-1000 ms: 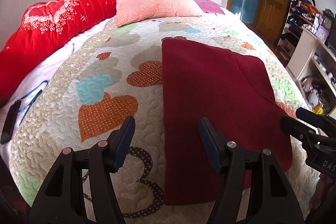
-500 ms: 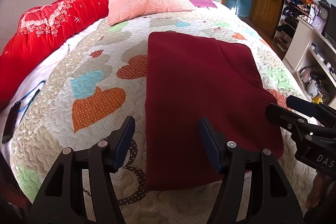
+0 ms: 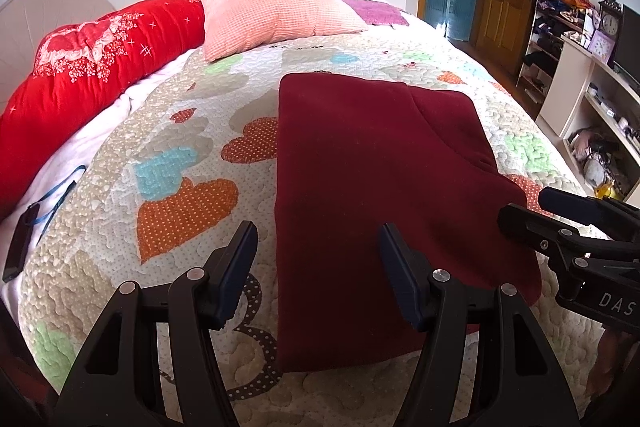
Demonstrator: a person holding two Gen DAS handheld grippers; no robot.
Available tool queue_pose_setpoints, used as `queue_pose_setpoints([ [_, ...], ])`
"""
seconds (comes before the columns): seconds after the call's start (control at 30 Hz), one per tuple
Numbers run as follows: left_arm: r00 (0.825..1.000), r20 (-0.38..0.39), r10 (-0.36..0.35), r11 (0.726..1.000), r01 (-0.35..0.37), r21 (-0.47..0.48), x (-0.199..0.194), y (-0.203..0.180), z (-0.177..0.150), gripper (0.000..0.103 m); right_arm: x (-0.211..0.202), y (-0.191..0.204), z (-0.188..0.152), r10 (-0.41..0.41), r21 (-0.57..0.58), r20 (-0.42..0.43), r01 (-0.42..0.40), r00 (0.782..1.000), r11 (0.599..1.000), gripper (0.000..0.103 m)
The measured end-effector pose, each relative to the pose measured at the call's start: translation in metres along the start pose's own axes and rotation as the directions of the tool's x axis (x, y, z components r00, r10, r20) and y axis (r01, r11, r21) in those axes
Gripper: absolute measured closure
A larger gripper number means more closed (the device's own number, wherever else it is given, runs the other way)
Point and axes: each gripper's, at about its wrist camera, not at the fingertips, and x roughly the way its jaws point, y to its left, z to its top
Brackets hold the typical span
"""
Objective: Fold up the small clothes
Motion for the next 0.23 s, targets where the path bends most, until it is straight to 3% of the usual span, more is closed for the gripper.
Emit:
queue_pose_setpoints([
  [0.23,1.000,0.005,-0.002,1.000,0.002,0.000,-0.0026,-0.0003,0.0003,0.040,0.0004,-0.0016,-0.0013,0.000,0.005,-0.002,0.000,1.000,1.000,0.037],
])
